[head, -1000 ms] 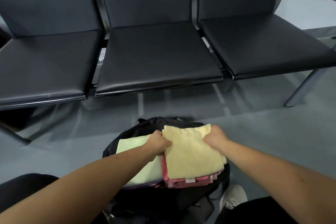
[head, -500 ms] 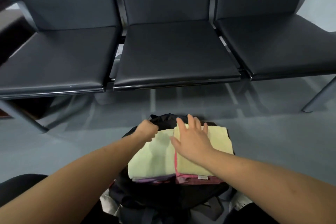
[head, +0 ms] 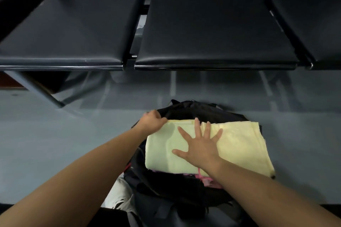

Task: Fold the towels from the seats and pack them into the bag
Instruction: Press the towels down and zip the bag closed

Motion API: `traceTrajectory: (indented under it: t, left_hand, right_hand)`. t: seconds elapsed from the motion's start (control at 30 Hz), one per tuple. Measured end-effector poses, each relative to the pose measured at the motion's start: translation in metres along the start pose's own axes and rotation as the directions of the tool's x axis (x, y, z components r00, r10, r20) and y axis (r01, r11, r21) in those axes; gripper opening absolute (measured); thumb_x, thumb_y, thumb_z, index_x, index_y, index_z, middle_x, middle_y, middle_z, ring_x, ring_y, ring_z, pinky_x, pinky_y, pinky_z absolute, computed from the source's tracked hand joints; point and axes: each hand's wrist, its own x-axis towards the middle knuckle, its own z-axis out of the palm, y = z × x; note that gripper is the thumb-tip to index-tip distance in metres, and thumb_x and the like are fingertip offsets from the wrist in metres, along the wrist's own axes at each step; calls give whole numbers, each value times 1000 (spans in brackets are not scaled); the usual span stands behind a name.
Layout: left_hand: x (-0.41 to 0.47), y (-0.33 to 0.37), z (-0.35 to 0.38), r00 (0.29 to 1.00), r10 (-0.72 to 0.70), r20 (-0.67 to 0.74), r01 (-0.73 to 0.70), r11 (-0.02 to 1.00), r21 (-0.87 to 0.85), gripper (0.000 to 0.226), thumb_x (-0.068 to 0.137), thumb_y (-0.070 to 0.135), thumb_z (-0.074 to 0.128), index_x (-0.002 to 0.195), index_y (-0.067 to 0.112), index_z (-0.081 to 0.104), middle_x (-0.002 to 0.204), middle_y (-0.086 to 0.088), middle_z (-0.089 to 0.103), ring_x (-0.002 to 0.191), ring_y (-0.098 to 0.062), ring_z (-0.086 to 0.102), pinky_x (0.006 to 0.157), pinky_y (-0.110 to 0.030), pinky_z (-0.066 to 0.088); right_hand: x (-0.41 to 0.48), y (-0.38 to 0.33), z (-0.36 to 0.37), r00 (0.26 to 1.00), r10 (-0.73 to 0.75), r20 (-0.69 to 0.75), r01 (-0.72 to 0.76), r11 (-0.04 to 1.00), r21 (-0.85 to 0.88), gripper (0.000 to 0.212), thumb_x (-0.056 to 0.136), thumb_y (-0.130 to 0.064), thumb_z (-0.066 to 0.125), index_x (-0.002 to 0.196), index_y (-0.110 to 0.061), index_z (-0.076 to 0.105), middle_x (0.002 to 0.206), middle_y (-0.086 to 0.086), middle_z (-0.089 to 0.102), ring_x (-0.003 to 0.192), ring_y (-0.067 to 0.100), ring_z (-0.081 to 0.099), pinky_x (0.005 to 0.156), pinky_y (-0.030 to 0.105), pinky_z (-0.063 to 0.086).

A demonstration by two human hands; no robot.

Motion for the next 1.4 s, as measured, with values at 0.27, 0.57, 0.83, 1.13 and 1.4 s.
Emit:
traceTrajectory:
  t: [0.27, 0.57, 0.83, 1.13, 1.4]
  left_hand:
    - [67, -19, 7, 998, 13, 65, -19, 995, 94, 59, 99, 35, 54, 153, 22, 35, 147, -15, 45, 120, -31, 54, 93, -31, 42]
    - [110, -31, 27, 993, 116, 23, -119, 972, 203, 32, 94, 10, 56, 123, 21, 47, 102, -15, 63, 87, -35, 63, 72, -42, 54]
    - [103, -5, -39, 910, 359, 209, -416, 801, 432, 14, 97, 32, 53, 108, 24, 50, 99, -6, 48, 94, -32, 56, 81, -35, 43]
    - [87, 4, -18, 807, 568, 160, -395, 320, 861, 34, 96, 34, 48, 123, 18, 60, 115, -14, 53, 107, -36, 50, 71, -39, 39]
    - [80, 21, -24, 883, 462, -82, -350, 764, 542, 16, 92, -2, 47, 94, 6, 61, 91, -18, 60, 87, -43, 61, 65, -37, 39]
  right_hand:
    - [12, 21, 30, 997, -67, 48, 71, 993, -99, 84, 82, -92, 8, 152, -54, -19, 166, 8, -25, 150, 51, -17, 102, 82, -16]
    - [24, 20, 45, 994, -108, 23, 110, 989, -102, 85, 81, -91, 11, 154, -54, -11, 169, 12, -15, 152, 50, -7, 101, 81, -21]
    - [29, 19, 43, 991, -98, 92, 106, 990, -89, 85, 83, -90, 14, 153, -53, -15, 168, 11, -21, 152, 48, -10, 103, 80, -19]
    - [26, 11, 29, 991, -82, 108, 94, 989, -115, 88, 84, -89, 16, 157, -47, -8, 166, 17, -24, 151, 48, -18, 102, 80, -17]
    - [29, -18, 21, 900, -424, 102, 431, 901, -55, 84, 93, -75, 28, 155, -45, -21, 166, 7, -26, 155, 31, -18, 115, 69, -14]
